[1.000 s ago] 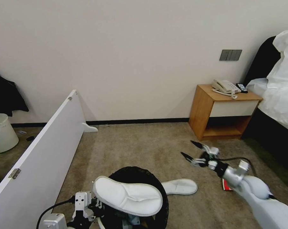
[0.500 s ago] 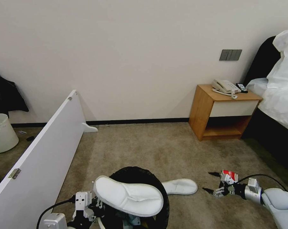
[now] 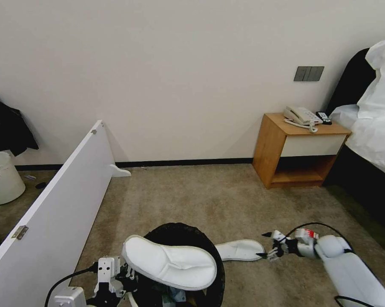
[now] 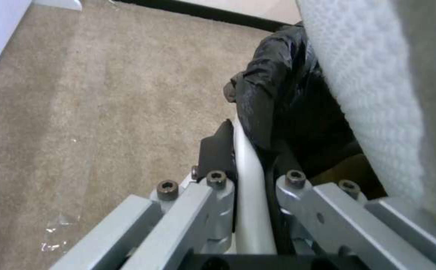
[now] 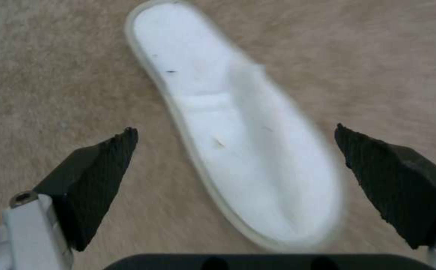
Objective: Pick up the trash bin, then pick up the garbage from the floor and place it into the trash bin.
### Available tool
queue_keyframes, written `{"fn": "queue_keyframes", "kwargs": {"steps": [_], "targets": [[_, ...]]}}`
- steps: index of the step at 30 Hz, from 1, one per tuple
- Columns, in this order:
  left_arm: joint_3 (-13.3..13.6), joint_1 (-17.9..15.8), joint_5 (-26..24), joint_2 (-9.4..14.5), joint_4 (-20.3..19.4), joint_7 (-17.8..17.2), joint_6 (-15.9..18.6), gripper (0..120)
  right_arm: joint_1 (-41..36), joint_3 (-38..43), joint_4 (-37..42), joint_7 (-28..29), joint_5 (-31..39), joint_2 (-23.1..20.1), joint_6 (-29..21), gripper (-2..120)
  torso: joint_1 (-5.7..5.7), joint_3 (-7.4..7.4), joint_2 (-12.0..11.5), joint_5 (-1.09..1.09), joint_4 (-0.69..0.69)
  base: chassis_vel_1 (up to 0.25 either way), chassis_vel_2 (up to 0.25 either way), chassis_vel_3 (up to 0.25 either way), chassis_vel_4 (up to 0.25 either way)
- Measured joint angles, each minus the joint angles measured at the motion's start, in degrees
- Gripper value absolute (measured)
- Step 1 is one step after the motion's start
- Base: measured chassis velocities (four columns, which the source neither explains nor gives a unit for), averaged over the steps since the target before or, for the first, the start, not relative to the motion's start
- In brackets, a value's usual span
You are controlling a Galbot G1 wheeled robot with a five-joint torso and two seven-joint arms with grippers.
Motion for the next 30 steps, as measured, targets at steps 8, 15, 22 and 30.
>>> {"fn": "queue_keyframes", "kwargs": {"steps": [8, 15, 22, 30], "targets": [[-0.4, 0.1, -0.06, -0.26, -0.08, -0.03, 0.01, 4, 3.25, -5.41, -6.79, 7.66, -1.73, 3.42, -0.21, 100, 0.0, 0.0, 0.0, 0.0, 0.01, 0.0, 0.0, 0.0, 0.0], [-0.45, 0.13, -0.02, -0.45, 0.0, -0.05, 0.01, 4, 3.07, -8.9, -8.73, 17.9, -0.2, 3.76, -2.66, 100, 0.0, 0.0, 0.0, 0.01, -0.01, 0.0, 0.0, 0.0, 0.0], [-0.33, -0.05, 0.01, -0.47, 0.32, -0.09, 0.01, 4, 2.89, -9.65, -8.9, 18.97, 3.69, 4.18, -4.33, 84, 0.0, -0.01, 0.0, 0.0, 0.01, 0.0, 0.0, 0.0, 0.0], [-0.44, -0.07, 0.0, -0.35, 0.42, -0.09, 0.01, 4, 3.49, -11.31, -10.44, 21.82, 5.6, 5.31, -5.1, 55, 0.0, -0.01, 0.0, 0.01, 0.01, 0.0, 0.0, 0.0, 0.0]]}}
